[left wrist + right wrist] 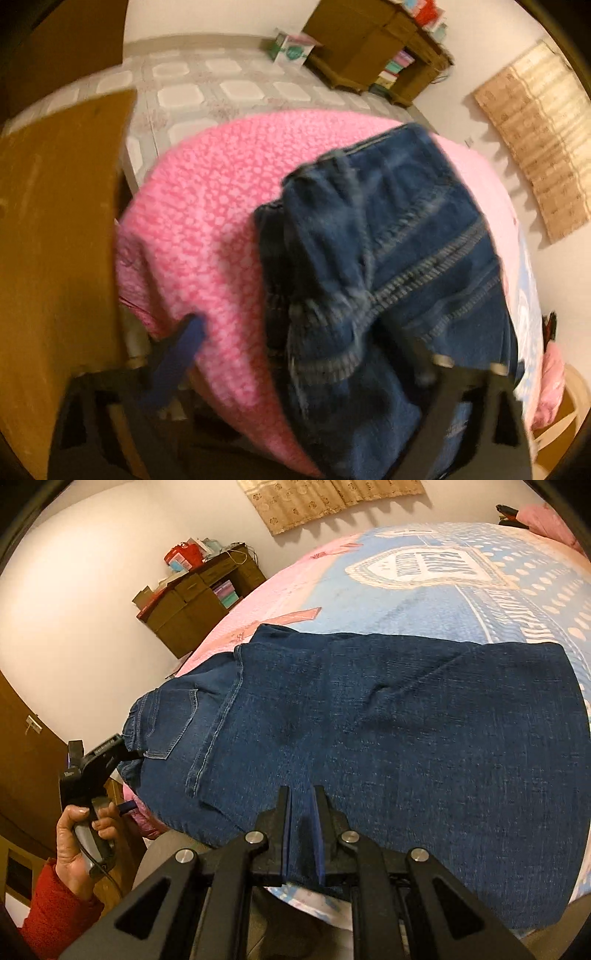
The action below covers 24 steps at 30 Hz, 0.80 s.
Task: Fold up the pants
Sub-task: 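Grasp the folded jeans with the left tool and lift them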
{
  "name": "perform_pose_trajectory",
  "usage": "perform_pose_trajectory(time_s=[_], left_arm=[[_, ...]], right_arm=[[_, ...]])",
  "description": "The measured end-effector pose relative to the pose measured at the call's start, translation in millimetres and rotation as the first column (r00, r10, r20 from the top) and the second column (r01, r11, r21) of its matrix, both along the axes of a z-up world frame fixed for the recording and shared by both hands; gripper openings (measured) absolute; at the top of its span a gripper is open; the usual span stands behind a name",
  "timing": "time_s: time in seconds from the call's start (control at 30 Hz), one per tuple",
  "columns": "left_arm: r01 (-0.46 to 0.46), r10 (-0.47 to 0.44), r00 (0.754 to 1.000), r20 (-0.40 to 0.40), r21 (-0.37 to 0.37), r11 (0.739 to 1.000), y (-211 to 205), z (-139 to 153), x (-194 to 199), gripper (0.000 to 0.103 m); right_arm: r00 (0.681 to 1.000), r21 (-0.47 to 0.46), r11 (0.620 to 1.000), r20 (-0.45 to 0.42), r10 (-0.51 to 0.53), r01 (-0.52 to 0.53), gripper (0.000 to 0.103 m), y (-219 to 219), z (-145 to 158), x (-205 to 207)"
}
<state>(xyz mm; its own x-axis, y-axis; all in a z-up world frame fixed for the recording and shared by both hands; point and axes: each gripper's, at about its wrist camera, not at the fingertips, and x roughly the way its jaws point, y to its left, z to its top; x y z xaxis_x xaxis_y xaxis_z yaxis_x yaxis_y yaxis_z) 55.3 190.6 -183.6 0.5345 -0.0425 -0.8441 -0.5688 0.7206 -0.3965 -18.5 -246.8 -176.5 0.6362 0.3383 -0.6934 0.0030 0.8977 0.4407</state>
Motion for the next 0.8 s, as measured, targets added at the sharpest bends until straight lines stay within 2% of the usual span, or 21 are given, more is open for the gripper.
perform_pose_trajectory(time_s=[0.03,0.07,0.1,0.13,0.17,0.27,0.37,0.43,0.57,0.63,0.67,0.7,0.73,0.8], left_arm=[[0.04,-0.04,0.998,0.057,0.001,0.999,-3.9,6.9,-4.3,0.035],[0.104,-0.106,0.989,0.104,0.02,0.994,-10.7,15.8,-6.6,0.027],[0.12,-0.124,0.986,0.112,0.04,0.992,-12.1,19.1,-7.6,0.027],[0.127,-0.13,0.984,0.122,0.029,0.991,-10.4,18.0,-6.5,0.027],[0.122,-0.12,0.984,0.129,-0.012,0.992,-5.0,12.1,-4.6,0.027],[0.106,-0.079,0.983,0.164,-0.164,0.981,13.3,-2.7,-0.6,0.031],[0.111,-0.075,0.98,0.183,-0.198,0.974,18.6,5.4,-2.3,0.033],[0.156,-0.109,0.967,0.231,-0.198,0.968,18.6,8.0,-6.3,0.042],[0.171,-0.132,0.963,0.233,-0.155,0.973,19.4,8.5,-11.3,0.043],[0.182,-0.16,0.956,0.246,-0.071,0.981,13.3,19.5,-10.4,0.043],[0.201,-0.191,0.949,0.252,-0.012,0.98,8.5,24.8,-5.3,0.048],[0.213,-0.211,0.945,0.248,0.019,0.977,6.7,26.5,2.0,0.06],[0.223,-0.22,0.947,0.233,0.012,0.975,4.0,24.7,8.9,0.066],[0.19,-0.173,0.961,0.217,-0.06,0.98,10.6,18.1,8.5,0.068]], right_arm=[[1.0,0.001,1.0,0.001,0.001,-0.001,0.011,0.0,0.6,-1.8],[1.0,0.002,1.0,0.002,0.002,-0.002,0.011,-0.1,1.3,-3.0],[1.0,0.001,1.0,0.004,0.001,-0.001,0.011,-0.1,1.6,-3.9],[1.0,0.003,1.0,0.006,-0.001,0.001,0.011,-0.4,1.8,-4.5],[1.0,0.008,1.0,0.006,-0.001,0.001,0.011,-0.5,1.7,-4.6],[1.0,0.022,1.0,0.007,-0.005,0.005,0.011,-1.5,2.9,-7.3],[1.0,0.02,1.0,0.005,-0.003,0.002,0.011,-2.4,3.4,-10.8],[1.0,0.025,1.0,-0.003,-0.008,0.008,0.011,-4.6,1.7,-12.3],[1.0,0.04,0.999,-0.021,-0.022,0.023,0.011,-9.6,-3.7,-12.7],[0.999,0.045,0.999,-0.03,-0.026,0.027,0.011,-10.8,-6.5,-11.9],[0.999,0.048,0.998,-0.031,-0.028,0.029,0.011,-11.2,-7.5,-11.7],[0.999,0.049,0.998,-0.033,-0.029,0.031,0.011,-11.4,-8.5,-11.1],[0.999,0.05,0.998,-0.034,-0.03,0.031,0.011,-11.3,-9.1,-10.4],[0.999,0.051,0.998,-0.036,-0.03,0.032,0.011,-11.0,-9.9,-9.5]])
